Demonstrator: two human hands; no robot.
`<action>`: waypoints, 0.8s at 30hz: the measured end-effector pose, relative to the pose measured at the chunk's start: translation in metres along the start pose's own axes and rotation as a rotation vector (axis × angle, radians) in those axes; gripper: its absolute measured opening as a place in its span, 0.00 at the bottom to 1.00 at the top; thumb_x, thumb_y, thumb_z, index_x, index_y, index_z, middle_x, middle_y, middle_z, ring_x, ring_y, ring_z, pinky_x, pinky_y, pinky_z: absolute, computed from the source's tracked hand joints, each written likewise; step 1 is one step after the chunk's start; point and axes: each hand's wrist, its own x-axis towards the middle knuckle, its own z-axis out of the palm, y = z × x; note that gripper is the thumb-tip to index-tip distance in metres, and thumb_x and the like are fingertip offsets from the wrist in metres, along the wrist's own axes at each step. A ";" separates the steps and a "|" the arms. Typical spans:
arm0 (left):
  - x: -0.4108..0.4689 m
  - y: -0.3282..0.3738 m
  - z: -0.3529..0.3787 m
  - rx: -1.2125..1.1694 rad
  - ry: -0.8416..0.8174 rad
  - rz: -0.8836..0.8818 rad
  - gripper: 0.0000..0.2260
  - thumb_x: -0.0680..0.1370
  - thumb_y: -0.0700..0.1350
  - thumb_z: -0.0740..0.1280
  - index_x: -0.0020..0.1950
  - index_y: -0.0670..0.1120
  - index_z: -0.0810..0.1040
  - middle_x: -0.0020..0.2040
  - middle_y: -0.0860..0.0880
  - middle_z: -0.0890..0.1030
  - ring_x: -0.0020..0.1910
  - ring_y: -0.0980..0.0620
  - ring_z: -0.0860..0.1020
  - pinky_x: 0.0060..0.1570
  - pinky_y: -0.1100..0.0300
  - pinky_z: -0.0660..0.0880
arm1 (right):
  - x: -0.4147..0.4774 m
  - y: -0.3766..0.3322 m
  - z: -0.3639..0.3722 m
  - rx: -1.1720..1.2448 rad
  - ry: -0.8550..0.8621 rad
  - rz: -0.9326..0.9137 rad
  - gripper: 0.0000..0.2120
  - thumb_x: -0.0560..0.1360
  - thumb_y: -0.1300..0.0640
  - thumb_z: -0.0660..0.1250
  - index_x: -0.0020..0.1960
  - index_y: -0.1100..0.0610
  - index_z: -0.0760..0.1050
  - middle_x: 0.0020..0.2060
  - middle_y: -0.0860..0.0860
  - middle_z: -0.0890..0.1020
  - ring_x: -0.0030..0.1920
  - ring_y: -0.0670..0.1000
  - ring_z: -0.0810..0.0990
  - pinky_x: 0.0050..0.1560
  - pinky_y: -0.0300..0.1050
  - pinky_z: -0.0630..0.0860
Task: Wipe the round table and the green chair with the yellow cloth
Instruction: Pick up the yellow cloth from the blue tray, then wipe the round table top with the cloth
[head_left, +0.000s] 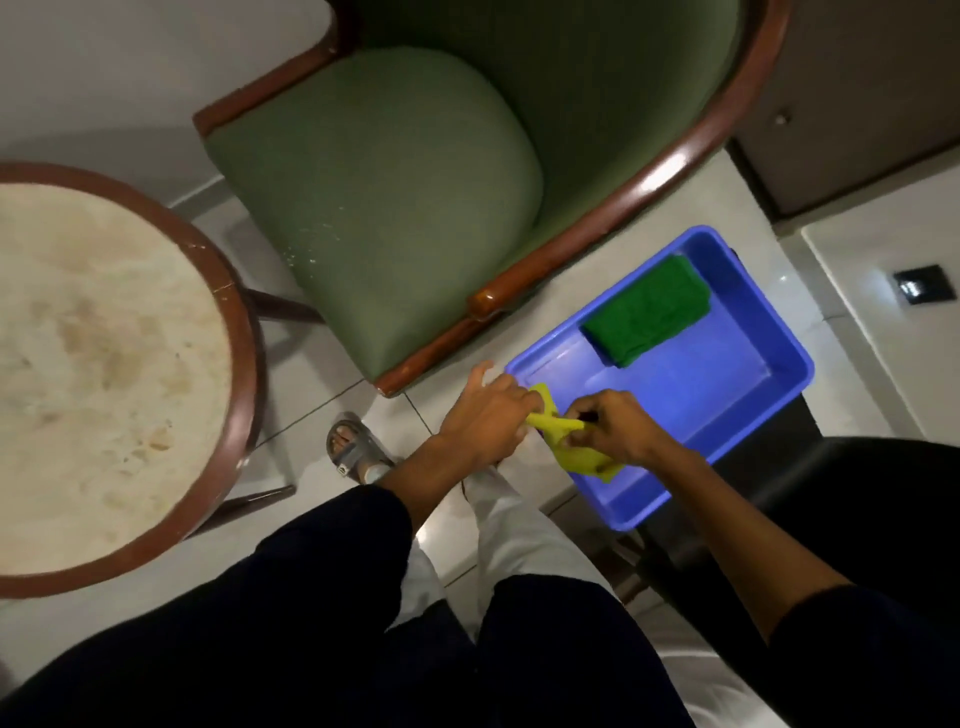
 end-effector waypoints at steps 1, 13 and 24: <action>-0.012 -0.014 -0.005 -0.011 0.033 -0.026 0.11 0.75 0.44 0.64 0.56 0.52 0.77 0.54 0.51 0.81 0.62 0.48 0.73 0.70 0.48 0.53 | 0.001 -0.013 -0.001 -0.014 -0.011 -0.006 0.08 0.66 0.57 0.79 0.42 0.55 0.83 0.36 0.51 0.83 0.40 0.46 0.77 0.39 0.41 0.69; -0.174 -0.192 -0.029 -0.104 0.171 -0.174 0.16 0.74 0.61 0.65 0.54 0.53 0.79 0.55 0.51 0.82 0.63 0.51 0.74 0.63 0.50 0.62 | 0.066 -0.265 0.043 -0.246 -0.336 -0.240 0.10 0.63 0.51 0.81 0.37 0.48 0.80 0.31 0.42 0.81 0.31 0.36 0.75 0.35 0.32 0.71; -0.251 -0.334 0.013 -0.223 0.161 -0.798 0.34 0.74 0.63 0.65 0.75 0.51 0.61 0.71 0.44 0.71 0.68 0.42 0.70 0.61 0.47 0.67 | 0.213 -0.397 0.157 -0.289 0.296 -0.454 0.25 0.73 0.54 0.72 0.67 0.55 0.70 0.63 0.57 0.77 0.65 0.59 0.75 0.64 0.56 0.70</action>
